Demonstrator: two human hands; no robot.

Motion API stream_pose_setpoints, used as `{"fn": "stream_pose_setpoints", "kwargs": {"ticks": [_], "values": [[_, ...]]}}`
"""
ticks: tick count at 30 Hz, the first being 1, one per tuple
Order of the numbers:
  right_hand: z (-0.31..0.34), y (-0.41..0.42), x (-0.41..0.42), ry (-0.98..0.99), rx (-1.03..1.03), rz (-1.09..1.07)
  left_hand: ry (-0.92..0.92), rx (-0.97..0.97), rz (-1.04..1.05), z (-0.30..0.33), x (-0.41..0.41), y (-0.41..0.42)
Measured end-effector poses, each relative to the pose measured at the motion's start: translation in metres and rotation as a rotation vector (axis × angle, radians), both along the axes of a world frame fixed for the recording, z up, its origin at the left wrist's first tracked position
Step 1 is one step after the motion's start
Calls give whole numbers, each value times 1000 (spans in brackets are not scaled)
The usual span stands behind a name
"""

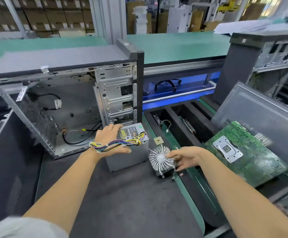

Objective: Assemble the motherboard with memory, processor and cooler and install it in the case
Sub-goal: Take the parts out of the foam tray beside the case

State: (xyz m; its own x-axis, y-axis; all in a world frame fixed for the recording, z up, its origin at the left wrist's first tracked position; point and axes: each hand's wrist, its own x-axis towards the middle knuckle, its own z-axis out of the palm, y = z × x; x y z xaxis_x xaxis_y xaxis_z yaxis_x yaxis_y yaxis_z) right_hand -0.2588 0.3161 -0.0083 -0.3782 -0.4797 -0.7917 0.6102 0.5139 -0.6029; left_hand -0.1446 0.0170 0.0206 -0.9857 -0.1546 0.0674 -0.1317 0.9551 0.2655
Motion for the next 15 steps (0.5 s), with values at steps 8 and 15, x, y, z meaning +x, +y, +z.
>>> {"fn": "stream_pose_setpoints", "kwargs": {"ticks": [8, 15], "values": [[8, 10, -9, 131, 162, 218, -3, 27, -3, 3, -1, 1], [-7, 4, -36, 325, 240, -23, -36, 38, 4, 5, 0, 0]]}}
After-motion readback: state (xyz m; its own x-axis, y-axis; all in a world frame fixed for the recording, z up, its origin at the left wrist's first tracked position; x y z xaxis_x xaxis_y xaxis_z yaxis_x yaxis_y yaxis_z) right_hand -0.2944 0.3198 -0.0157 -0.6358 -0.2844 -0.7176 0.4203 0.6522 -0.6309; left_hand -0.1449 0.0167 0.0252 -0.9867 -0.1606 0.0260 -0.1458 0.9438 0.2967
